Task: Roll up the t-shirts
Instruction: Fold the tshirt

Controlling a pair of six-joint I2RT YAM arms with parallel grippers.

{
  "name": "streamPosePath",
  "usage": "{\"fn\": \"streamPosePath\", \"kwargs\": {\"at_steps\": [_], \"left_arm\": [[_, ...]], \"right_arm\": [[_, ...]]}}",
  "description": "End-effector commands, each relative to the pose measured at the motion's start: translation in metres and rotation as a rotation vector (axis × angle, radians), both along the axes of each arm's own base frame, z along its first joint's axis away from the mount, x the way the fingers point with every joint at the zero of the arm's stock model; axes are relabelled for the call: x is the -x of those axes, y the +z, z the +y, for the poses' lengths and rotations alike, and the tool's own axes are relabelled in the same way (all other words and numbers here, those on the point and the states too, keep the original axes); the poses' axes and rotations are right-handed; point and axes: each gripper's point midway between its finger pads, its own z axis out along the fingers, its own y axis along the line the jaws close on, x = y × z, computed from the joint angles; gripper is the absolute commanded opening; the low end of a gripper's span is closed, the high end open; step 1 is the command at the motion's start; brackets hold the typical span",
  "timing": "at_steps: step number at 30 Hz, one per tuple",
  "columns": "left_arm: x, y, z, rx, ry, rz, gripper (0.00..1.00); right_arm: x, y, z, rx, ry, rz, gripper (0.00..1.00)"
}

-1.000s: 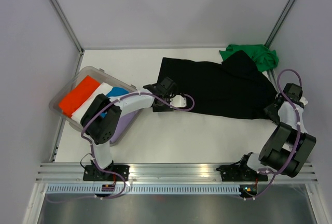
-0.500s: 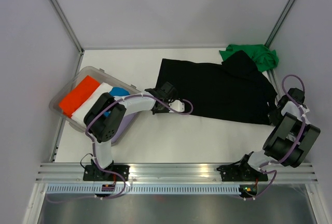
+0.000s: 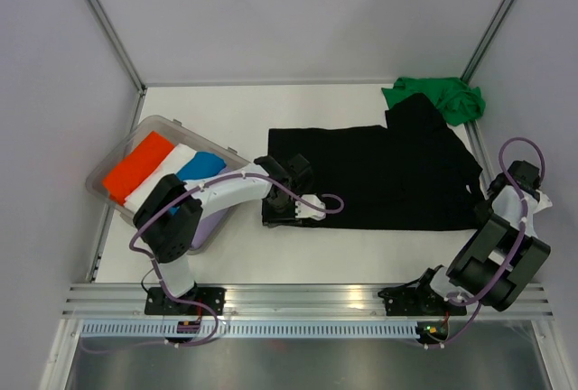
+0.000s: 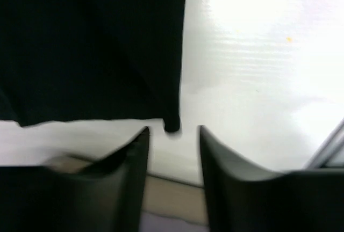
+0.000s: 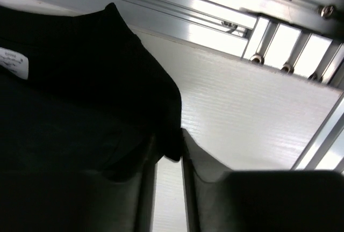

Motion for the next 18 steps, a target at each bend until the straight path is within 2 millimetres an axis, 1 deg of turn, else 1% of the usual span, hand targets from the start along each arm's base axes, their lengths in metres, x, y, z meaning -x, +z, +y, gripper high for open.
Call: {"fn": "streamPosePath", "kwargs": {"at_steps": [1, 2, 3, 4, 5, 6, 7, 8, 9, 10, 11, 13, 14, 15, 16, 17, 18], "left_arm": [[0.023, 0.021, 0.008, -0.015, 0.042, 0.121, 0.53], [0.020, 0.031, 0.002, 0.004, 0.028, 0.116, 0.58], [0.022, 0.039, 0.006, -0.006, 0.034, 0.142, 0.61], [0.015, 0.047, 0.002, 0.020, 0.046, 0.134, 0.63], [-0.002, 0.064, -0.011, 0.068, 0.083, 0.088, 0.63], [-0.018, 0.073, -0.012, 0.096, 0.135, 0.063, 0.63], [-0.040, 0.083, -0.021, 0.121, 0.204, 0.023, 0.60], [-0.055, 0.086, -0.019, 0.126, 0.262, 0.004, 0.58], [-0.066, 0.084, -0.018, 0.117, 0.302, -0.006, 0.54], [-0.076, 0.080, -0.016, 0.098, 0.344, -0.024, 0.53], [-0.084, 0.068, -0.014, 0.069, 0.369, -0.018, 0.53], [-0.098, 0.054, -0.005, 0.042, 0.425, -0.025, 0.54], [-0.103, 0.043, 0.000, 0.025, 0.442, -0.010, 0.54], [-0.104, 0.038, -0.001, 0.030, 0.445, 0.002, 0.54], [-0.107, 0.033, -0.001, 0.033, 0.439, -0.001, 0.54], [-0.109, 0.028, -0.001, 0.030, 0.431, 0.000, 0.54], [-0.109, 0.025, -0.001, 0.028, 0.422, 0.002, 0.54]], "right_arm": [[0.006, 0.001, -0.002, 0.008, -0.021, 0.023, 0.42], [0.004, 0.004, -0.004, 0.011, -0.019, 0.018, 0.50], [0.003, 0.005, -0.005, 0.014, -0.017, 0.018, 0.57], [0.002, 0.008, -0.007, 0.021, -0.016, 0.015, 0.59], [-0.002, 0.015, -0.010, 0.033, -0.016, 0.003, 0.60], [-0.007, 0.019, -0.009, 0.033, -0.011, -0.017, 0.61], [-0.015, 0.026, -0.010, 0.042, 0.003, -0.040, 0.62], [-0.019, 0.031, -0.011, 0.052, 0.015, -0.050, 0.61], [-0.024, 0.035, -0.010, 0.060, 0.029, -0.057, 0.62], [-0.030, 0.042, -0.010, 0.085, 0.061, -0.056, 0.62], [-0.033, 0.046, -0.010, 0.104, 0.079, -0.053, 0.62], [-0.042, 0.060, -0.009, 0.149, 0.136, -0.051, 0.62], [-0.045, 0.066, -0.007, 0.167, 0.154, -0.060, 0.62], [-0.049, 0.072, -0.006, 0.182, 0.173, -0.070, 0.62], [-0.059, 0.078, 0.001, 0.191, 0.226, -0.088, 0.62], [-0.064, 0.083, 0.004, 0.200, 0.250, -0.107, 0.62], [-0.070, 0.085, 0.008, 0.200, 0.278, -0.121, 0.62]]}}
